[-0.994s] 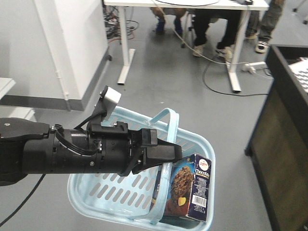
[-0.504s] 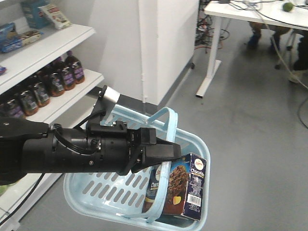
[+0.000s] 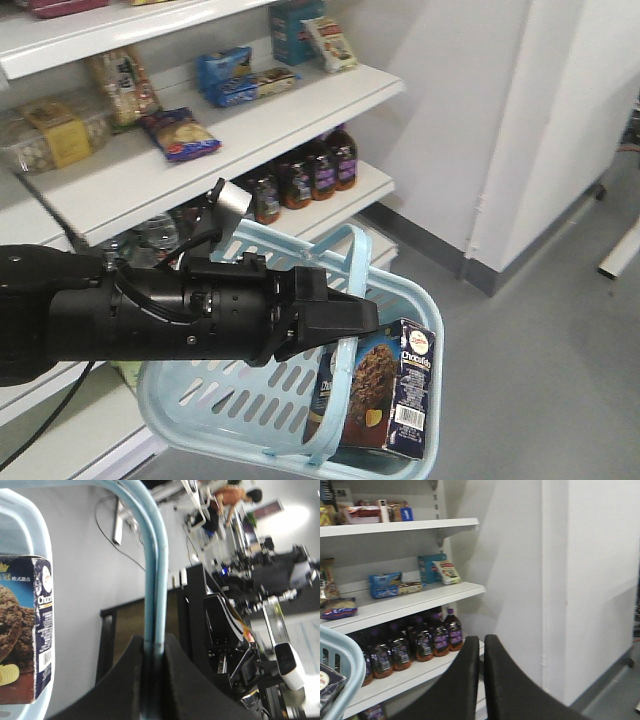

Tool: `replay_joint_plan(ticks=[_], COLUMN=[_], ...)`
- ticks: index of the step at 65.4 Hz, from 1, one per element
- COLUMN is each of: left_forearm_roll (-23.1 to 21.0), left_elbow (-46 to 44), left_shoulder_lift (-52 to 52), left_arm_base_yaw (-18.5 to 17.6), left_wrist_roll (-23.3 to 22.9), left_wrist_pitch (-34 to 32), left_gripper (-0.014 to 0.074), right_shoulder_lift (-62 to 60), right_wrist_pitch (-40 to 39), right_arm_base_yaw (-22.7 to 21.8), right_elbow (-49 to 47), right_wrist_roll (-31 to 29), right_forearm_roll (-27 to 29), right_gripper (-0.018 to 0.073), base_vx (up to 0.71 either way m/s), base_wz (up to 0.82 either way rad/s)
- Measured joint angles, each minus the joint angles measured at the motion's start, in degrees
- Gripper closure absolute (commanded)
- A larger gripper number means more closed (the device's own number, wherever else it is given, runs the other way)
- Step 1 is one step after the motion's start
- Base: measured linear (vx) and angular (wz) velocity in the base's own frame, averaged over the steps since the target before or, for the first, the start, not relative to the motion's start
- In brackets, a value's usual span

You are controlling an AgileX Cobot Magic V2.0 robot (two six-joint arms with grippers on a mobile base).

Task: Left arm holds basket, right arm returns cookies
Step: 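Hold the basket with the left gripper while turning toward the snack shelf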

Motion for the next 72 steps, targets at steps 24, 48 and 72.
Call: replay_joint_plan(ticks=[24, 48, 72], left_forearm_roll=[0.06, 0.01, 0.06], left_elbow=[0.00, 0.00, 0.00], left_shoulder_lift=[0.00, 0.00, 0.00], left_arm_base_yaw=[0.00, 0.00, 0.00], left_wrist_roll=[0.00, 0.00, 0.00], left_wrist_pitch=[-0.23, -0.12, -0.22], left_gripper=[0.0599, 0.0599, 0.0599], right_shoulder_lift=[0.00, 0.00, 0.00], right_wrist_pitch=[0.04, 0.04, 0.04], right_arm_base_yaw=[0.00, 0.00, 0.00], right_elbow=[0.00, 0.00, 0.00], right_wrist_roll=[0.00, 0.00, 0.00], right_forearm_roll=[0.00, 0.00, 0.00], right_gripper=[0.0570, 0.0570, 0.0570], base_vx=[0.22, 0.18, 0.15], base_wz=[0.83, 0.69, 0.56])
